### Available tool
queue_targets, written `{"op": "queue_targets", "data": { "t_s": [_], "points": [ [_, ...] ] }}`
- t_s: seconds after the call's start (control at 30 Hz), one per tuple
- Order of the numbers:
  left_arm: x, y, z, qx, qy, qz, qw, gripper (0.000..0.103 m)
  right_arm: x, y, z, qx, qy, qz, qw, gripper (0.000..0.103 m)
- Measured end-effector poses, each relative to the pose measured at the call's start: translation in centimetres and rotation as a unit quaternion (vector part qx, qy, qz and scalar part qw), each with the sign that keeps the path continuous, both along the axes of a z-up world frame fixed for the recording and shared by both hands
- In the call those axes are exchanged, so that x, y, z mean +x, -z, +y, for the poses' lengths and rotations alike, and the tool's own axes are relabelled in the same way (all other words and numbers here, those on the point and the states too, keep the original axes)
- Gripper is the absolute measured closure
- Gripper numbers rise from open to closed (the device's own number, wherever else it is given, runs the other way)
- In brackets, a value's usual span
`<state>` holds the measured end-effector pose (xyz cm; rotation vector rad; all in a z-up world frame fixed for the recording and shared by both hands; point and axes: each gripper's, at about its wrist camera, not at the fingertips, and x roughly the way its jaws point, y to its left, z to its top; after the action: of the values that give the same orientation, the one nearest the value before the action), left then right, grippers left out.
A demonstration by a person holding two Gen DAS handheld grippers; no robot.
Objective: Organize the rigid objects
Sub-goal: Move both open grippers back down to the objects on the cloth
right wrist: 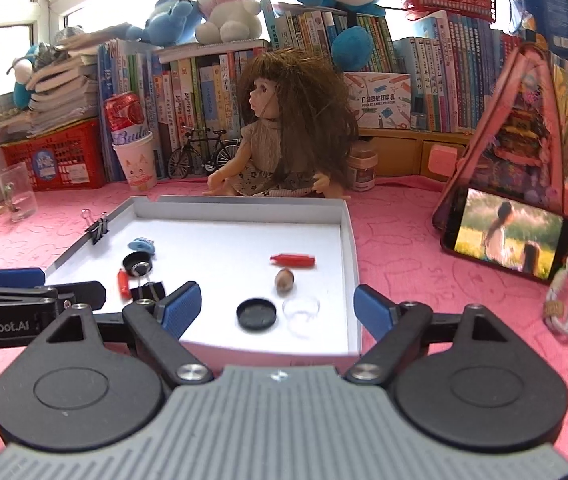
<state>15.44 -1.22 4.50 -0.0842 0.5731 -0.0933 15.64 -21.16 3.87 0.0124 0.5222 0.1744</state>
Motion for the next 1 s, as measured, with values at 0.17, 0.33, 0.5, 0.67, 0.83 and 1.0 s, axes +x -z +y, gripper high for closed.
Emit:
{"op": "queue_targets", "data": {
  "t_s": [0.17, 0.33, 0.5, 0.67, 0.83, 1.0],
  "points": [
    [-3.1, 0.2, -0.1, 0.007, 0.020, -0.018, 0.9996, 0.026, -2.5, 0.7, -0.9, 0.020, -0.009, -0.005, 1.000, 0.013],
    [-6.1, 0.5, 0.0, 0.007, 0.040, -0.028, 0.9988, 0.025, -5.0, 1.4, -1.2, 0.023, -0.017, -0.020, 0.999, 0.012],
    [-9.6, 1.1, 0.5, 0.019, 0.054, -0.044, 0.9974, 0.025, -7.9, 2.1, -1.5, 0.006, -0.020, -0.048, 0.999, 0.011],
    [-12.6, 1.7, 1.1, 0.022, 0.070, -0.051, 0.9960, 0.025, -10.5, 2.9, -2.0, 0.002, -0.031, -0.052, 0.998, 0.008],
    [-14.5, 2.7, 1.3, 0.039, 0.088, -0.051, 0.9940, 0.025, -13.0, 3.4, -2.0, -0.001, -0.049, -0.060, 0.997, 0.008],
    [-15.6, 3.9, 1.1, 0.045, 0.106, -0.034, 0.9927, 0.025, -14.7, 4.5, -1.0, -0.033, -0.094, -0.061, 0.993, 0.004]
  ]
}}
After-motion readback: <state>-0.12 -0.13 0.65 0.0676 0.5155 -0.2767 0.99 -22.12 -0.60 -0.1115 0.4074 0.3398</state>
